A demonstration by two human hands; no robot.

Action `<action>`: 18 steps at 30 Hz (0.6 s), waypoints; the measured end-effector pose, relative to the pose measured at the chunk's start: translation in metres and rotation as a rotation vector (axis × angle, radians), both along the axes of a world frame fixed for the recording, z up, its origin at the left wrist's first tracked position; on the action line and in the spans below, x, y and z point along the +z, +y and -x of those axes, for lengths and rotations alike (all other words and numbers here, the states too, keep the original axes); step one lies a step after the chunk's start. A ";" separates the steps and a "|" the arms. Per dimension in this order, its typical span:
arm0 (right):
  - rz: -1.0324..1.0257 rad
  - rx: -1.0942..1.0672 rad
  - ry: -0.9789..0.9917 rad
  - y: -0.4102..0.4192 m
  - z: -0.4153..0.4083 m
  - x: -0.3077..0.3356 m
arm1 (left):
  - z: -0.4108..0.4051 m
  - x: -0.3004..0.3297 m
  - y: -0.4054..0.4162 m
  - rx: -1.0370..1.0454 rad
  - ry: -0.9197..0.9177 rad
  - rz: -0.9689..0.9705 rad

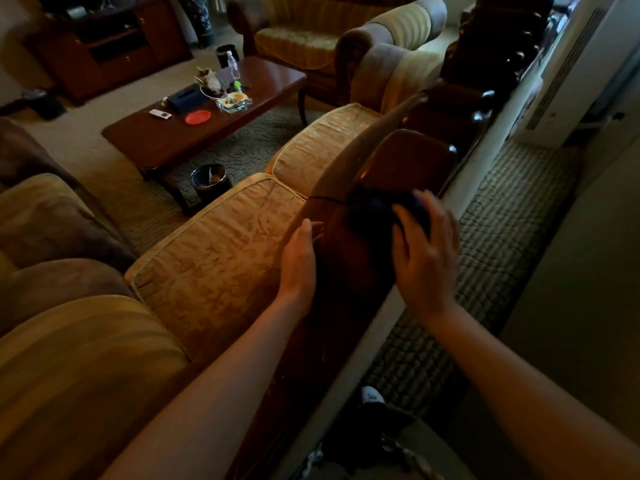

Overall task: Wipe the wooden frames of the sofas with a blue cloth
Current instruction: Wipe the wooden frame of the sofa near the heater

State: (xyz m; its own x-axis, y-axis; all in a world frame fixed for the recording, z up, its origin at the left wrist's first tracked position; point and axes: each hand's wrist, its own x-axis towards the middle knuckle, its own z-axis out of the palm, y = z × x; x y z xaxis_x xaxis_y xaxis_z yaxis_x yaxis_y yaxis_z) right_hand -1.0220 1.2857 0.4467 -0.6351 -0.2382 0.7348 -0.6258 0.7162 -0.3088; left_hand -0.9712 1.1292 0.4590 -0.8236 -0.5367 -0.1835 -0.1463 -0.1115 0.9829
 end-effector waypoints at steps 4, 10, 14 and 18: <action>-0.169 -0.095 -0.042 -0.051 0.009 0.035 | -0.001 -0.003 -0.001 -0.009 0.011 0.079; -0.266 0.139 -0.049 -0.016 -0.036 0.002 | -0.006 -0.002 -0.004 0.020 0.033 0.052; -0.196 0.078 -0.039 -0.012 -0.029 0.006 | -0.005 -0.002 -0.004 -0.009 0.019 0.047; -0.224 -0.067 -0.122 -0.058 -0.003 0.037 | -0.004 -0.006 -0.006 0.001 0.051 0.003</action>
